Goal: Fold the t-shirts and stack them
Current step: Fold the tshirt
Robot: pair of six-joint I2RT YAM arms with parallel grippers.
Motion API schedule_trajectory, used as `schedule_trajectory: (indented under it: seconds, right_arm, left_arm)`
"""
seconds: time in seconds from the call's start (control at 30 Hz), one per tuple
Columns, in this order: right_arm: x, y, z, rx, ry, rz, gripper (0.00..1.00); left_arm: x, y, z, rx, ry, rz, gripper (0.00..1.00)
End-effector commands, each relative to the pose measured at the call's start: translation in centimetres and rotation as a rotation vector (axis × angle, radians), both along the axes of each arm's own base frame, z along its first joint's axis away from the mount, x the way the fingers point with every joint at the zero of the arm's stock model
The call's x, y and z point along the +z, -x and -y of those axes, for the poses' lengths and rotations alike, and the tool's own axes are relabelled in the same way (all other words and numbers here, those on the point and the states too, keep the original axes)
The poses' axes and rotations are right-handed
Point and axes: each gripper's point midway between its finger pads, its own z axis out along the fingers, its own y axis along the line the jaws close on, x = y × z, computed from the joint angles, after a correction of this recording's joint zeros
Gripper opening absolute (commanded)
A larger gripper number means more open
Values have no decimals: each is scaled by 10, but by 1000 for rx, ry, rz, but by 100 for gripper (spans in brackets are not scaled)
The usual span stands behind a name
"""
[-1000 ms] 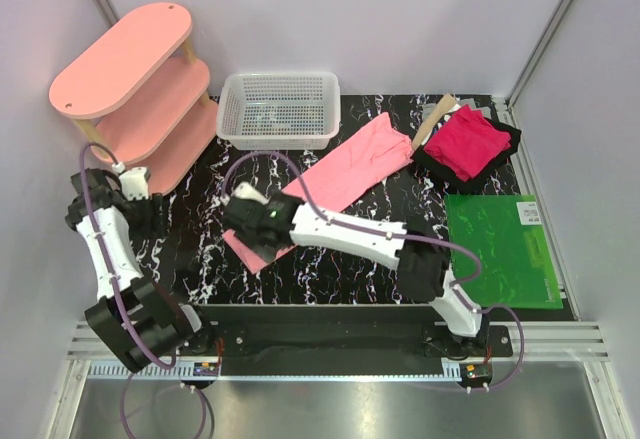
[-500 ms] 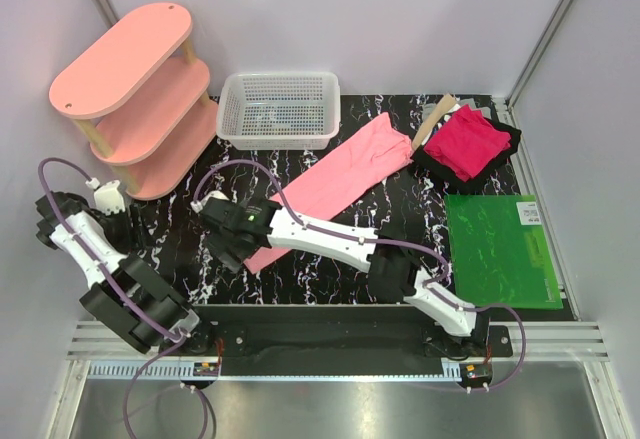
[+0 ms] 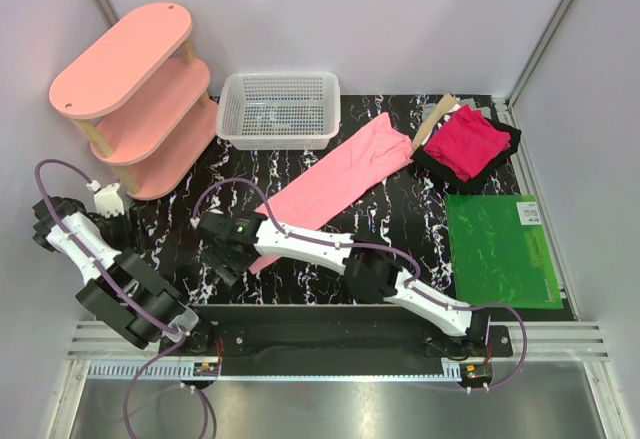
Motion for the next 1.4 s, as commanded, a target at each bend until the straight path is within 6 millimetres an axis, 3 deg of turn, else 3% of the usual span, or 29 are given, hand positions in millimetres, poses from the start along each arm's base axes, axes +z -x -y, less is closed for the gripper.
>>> schedule_trajectory:
  seconds: [0.0, 0.13, 0.23, 0.33, 0.43, 0.53, 0.67, 0.8, 1.0, 1.1, 1.37]
  right_arm:
    - [8, -19, -13, -23, -36, 89, 86]
    - [4, -24, -15, -19, -29, 117, 84]
    - [12, -24, -13, -22, -36, 117, 82]
    - [27, -20, -6, -27, -39, 104, 80]
    - [59, -8, -2, -9, -80, 71, 80]
    - [78, -5, 0, -3, -105, 66, 80]
    - [89, -8, -6, 14, -135, 88, 83]
    - [79, -20, -13, 10, -124, 136, 85]
    - [30, -38, -17, 20, -44, 202, 85]
    - [18, -43, -21, 21, -40, 215, 84]
    - [7, -61, -19, -1, -19, 281, 84]
  left_arm:
    - [0, -3, 1, -37, 8, 34, 64]
    - [-3, -1, -1, -38, 18, 26, 64]
    - [-5, 0, -3, -40, 24, 24, 64]
    - [-9, 0, -5, -40, 35, 18, 64]
    - [-12, 0, -7, -37, 49, 13, 63]
    - [-14, 0, -9, -35, 61, 10, 63]
    - [-16, 0, -8, -35, 72, 8, 63]
    - [-16, 1, -8, -36, 70, 9, 63]
    - [-12, 2, -9, -34, 60, 23, 63]
    - [-11, 2, -7, -40, 67, 30, 63]
    - [-13, 4, -3, -50, 74, 27, 63]
